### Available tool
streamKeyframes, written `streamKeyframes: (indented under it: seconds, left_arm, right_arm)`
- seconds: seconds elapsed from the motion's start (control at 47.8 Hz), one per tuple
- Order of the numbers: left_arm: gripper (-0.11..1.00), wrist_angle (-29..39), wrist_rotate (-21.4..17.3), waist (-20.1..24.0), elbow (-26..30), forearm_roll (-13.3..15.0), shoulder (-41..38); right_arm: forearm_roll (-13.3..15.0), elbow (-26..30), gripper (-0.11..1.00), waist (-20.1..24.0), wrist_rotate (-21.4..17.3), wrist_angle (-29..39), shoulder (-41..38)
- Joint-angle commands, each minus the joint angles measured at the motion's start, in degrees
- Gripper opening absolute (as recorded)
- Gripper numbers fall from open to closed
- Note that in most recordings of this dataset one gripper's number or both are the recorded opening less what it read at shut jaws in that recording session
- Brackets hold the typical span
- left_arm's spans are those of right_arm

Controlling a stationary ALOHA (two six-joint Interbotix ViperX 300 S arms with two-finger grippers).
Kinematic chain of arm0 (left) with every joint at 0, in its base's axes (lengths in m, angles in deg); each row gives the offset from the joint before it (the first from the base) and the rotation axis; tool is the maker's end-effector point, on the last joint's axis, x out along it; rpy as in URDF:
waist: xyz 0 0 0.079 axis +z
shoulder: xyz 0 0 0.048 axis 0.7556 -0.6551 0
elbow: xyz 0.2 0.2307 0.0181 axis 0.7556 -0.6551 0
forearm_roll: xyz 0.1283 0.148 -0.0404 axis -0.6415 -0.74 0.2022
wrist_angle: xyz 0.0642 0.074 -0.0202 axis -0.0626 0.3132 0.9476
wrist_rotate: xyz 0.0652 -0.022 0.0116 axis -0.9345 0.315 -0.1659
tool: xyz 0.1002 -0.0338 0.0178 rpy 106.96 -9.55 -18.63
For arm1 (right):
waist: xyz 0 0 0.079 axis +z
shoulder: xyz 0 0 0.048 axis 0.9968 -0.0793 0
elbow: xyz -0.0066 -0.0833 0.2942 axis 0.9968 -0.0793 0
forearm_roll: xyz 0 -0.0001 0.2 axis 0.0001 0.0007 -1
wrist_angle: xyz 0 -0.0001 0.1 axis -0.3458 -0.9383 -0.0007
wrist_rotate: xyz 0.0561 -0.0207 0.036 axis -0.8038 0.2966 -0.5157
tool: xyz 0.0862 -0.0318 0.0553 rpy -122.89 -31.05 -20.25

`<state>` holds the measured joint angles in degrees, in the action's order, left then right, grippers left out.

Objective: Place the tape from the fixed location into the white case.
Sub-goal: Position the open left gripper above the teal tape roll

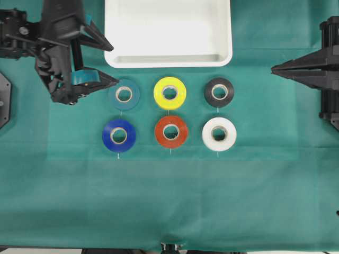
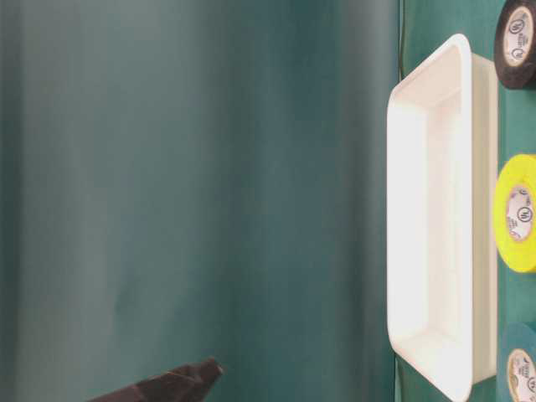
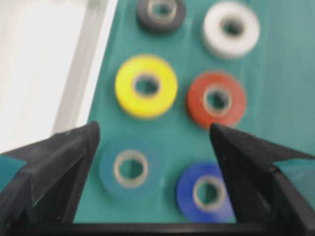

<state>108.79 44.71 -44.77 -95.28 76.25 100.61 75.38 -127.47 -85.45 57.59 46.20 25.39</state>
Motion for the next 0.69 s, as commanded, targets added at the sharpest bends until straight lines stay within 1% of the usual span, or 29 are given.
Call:
streamKeyframes:
  seconds: [0.0,0.125,0.376,0.502,0.669]
  left_arm:
    - [1.0,4.1,0.4,0.2,3.4,-0.1,-1.4]
    - [1.0,8.9,0.4,0.2,6.4,-0.1,-4.0]
    - [1.0,14.9,0.4,0.2,10.6,-0.2,-6.2]
    - [1.0,16.4,0.4,0.2,11.7,-0.2,-6.9]
    - [1.0,16.4,0.4,0.2,12.0,-0.2,-7.0]
  right_arm:
    - [0.1,1.7,0.0,0.0,-0.1,-0.1,-0.4]
    - [0.1,1.7,0.0,0.0,-0.2,0.1,-0.3]
    - [0.1,1.7,0.0,0.0,-0.4,0.1,-0.4]
    - [0.1,1.7,0.0,0.0,-0.4,0.1,-0.4]
    - [0.1,1.7,0.0,0.0,-0.4,0.1,-0.4]
